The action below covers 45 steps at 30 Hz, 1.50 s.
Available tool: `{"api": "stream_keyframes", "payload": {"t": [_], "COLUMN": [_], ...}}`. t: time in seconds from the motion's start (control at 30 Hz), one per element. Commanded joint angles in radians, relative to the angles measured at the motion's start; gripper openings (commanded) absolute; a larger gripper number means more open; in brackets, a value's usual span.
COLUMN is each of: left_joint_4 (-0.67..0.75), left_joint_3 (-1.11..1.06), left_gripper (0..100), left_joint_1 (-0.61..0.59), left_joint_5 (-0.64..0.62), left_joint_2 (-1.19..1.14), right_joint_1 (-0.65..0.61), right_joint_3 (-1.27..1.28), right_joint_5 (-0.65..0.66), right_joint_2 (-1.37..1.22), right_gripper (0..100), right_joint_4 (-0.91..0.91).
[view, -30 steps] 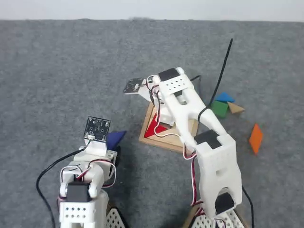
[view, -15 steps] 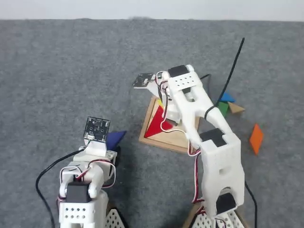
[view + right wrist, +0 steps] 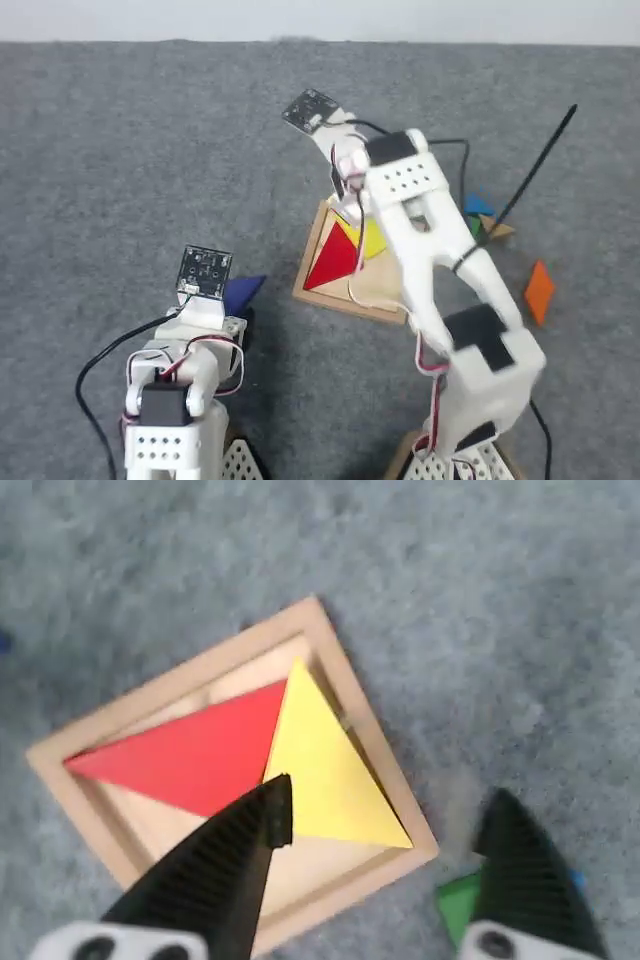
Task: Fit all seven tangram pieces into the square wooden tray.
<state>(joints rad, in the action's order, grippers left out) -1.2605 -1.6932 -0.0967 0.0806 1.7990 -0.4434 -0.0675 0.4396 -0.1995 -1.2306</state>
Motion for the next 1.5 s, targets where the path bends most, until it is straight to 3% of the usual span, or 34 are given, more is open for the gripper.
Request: {"api": "stream_keyframes", "payload": {"t": [0.0, 0.13, 0.23, 0.53, 0.7, 0.97, 1.3, 1.47], "left_joint_4": [-0.002, -0.002, -0.002, -0.002, -0.002, -0.002, -0.002, -0.002], "left_joint_3": [0.01, 0.01, 0.01, 0.01, 0.01, 0.01, 0.01, 0.01], "left_gripper": [20, 20, 20, 20, 20, 20, 20, 20], "left_joint_1": [0.005, 0.005, 0.005, 0.005, 0.005, 0.005, 0.005, 0.005], "left_joint_5": [-0.011, -0.011, -0.011, -0.011, -0.011, -0.011, -0.011, -0.011], "left_joint_2": [0.018, 0.018, 0.018, 0.018, 0.018, 0.018, 0.018, 0.018], "right_joint_1": [-0.002, 0.001, -0.005, -0.036, 0.008, 0.051, -0.033, -0.065], "right_joint_3": [0.236, 0.545, 0.624, 0.489, 0.445, 0.456, 0.463, 0.555], "right_joint_5": [-0.034, -0.049, -0.147, -0.143, -0.144, -0.186, -0.195, -0.193], "right_joint_2": [0.269, 0.404, 0.392, 0.153, 0.033, 0.028, 0.18, 0.202], "right_gripper": [19.7, 11.5, 0.0, 0.6, 0.6, 0.6, 0.6, 0.6], "right_joint_4": [0.154, 0.398, 0.513, 0.516, 0.516, 0.499, 0.455, 0.515]}}
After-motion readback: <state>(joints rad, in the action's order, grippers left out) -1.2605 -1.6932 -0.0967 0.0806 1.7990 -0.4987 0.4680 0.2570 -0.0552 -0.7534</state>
